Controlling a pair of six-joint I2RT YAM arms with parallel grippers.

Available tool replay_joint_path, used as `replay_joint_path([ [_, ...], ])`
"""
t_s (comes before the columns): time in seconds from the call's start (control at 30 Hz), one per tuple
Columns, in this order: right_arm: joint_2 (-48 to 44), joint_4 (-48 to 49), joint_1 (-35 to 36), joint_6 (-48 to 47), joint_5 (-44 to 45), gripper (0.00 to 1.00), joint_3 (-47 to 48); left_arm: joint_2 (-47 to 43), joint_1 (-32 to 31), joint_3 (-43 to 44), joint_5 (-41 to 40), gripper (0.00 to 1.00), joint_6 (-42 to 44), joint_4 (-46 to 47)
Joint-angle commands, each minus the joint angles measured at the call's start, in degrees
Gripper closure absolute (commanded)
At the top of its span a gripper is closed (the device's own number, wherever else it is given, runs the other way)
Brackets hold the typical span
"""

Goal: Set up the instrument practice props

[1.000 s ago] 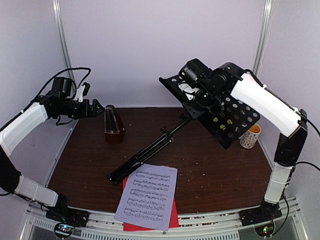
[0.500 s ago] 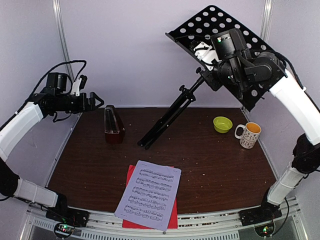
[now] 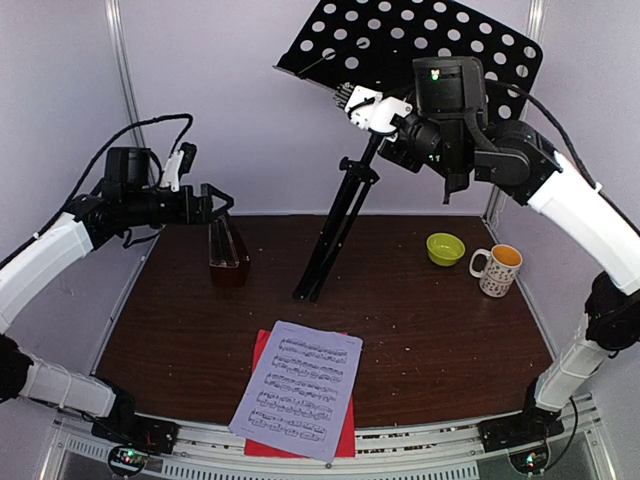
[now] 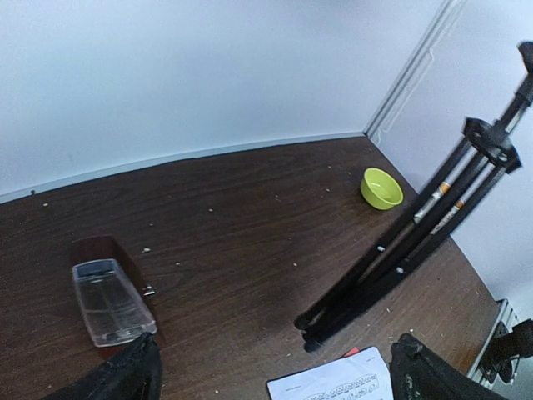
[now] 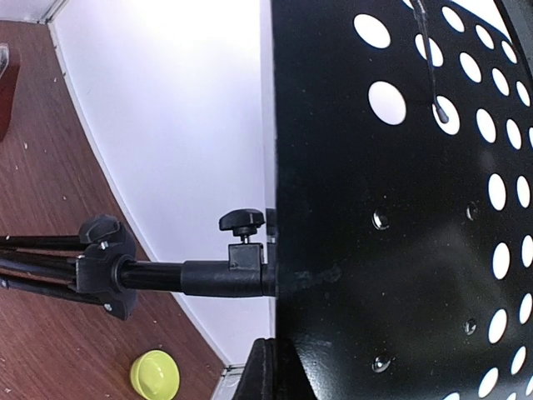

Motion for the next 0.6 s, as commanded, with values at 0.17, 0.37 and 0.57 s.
replay_joint_path([
  [0.17, -3.2, 24.2, 0.7, -10.8, 7.5, 1.0, -1.3, 4.8, -13.4, -4.9, -8.7, 0.04, 4.1, 19.7],
  [0.37, -2.8, 24.3, 1.5, -11.6, 8.3, 1.0, -2.9, 11.7, -19.5, -5.8, -7.8, 0.11, 7.1, 31.4],
  [0.57, -4.6, 28.2, 2.2, -12.9, 7.3, 1.0, -7.2, 19.3, -22.1, -3.2, -8.6, 0.21, 8.7, 36.4],
])
